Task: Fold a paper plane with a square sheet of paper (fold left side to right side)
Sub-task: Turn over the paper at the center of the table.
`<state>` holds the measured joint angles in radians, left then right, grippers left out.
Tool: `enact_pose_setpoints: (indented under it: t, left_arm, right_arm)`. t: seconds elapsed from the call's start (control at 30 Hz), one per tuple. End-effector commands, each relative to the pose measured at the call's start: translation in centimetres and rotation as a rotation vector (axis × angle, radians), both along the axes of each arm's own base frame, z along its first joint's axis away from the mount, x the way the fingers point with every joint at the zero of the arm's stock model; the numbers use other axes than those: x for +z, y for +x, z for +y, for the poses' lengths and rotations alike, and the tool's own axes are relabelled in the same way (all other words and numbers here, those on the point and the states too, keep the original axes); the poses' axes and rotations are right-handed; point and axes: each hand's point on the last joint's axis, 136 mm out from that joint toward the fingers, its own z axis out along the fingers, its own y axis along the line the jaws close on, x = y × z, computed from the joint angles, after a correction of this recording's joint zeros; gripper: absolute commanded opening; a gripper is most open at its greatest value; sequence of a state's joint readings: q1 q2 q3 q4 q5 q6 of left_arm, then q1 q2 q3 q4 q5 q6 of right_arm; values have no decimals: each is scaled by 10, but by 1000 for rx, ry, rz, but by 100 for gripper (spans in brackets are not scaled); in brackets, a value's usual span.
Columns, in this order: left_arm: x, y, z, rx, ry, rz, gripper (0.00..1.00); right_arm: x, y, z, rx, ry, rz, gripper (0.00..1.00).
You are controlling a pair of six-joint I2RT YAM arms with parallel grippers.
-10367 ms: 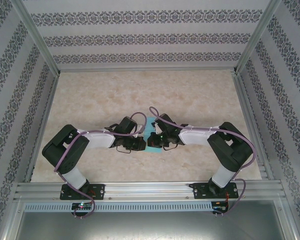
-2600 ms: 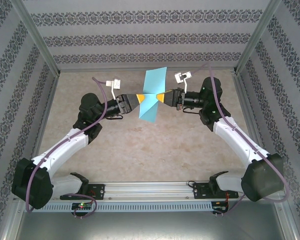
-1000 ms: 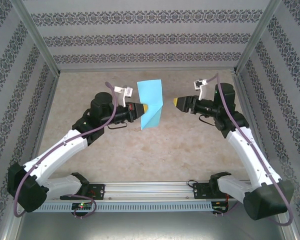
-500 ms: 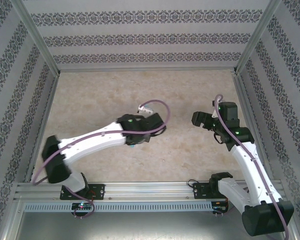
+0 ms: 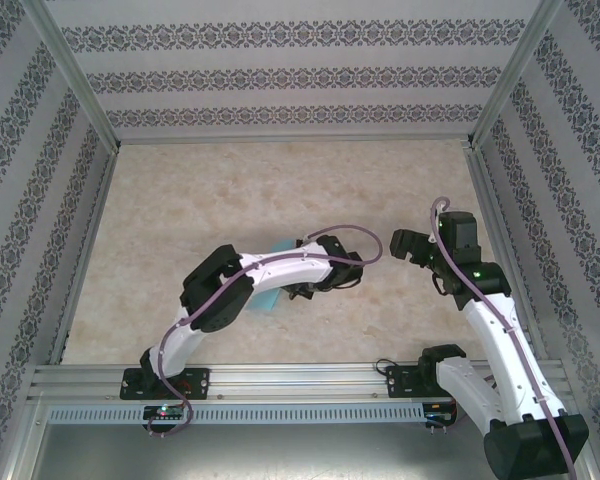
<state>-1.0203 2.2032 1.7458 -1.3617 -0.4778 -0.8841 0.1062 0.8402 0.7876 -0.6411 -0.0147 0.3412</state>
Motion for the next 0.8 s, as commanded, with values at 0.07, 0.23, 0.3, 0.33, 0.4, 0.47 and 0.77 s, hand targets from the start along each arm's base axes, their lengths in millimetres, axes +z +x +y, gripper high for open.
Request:
enact_pose_setpoints:
  t: [0.07, 0.23, 0.3, 0.33, 0.4, 0.47, 0.77]
  left_arm:
    - [-14, 19, -34, 24, -179, 107, 20]
    - [-17, 38, -68, 38, -407, 167, 44]
    - [-12, 44, -80, 27, -486, 175, 47]
    - [-6, 47, -86, 18, -532, 176, 49]
    - [5, 52, -94, 4, -618, 172, 53]
    - [21, 56, -101, -17, -720, 154, 56]
    - [58, 64, -31, 64, -981, -24, 67]
  right_arm:
    - [-11, -3, 1, -7, 26, 28, 98]
    - [-21, -1, 10, 30, 64, 63, 98]
    - [-25, 0, 19, 65, 96, 77, 98]
    - [-27, 2, 24, 86, 118, 80, 98]
    - [-31, 4, 34, 115, 168, 90, 98]
    - [-33, 7, 47, 154, 234, 98, 98]
    - [-43, 24, 116, 338, 447, 150, 83]
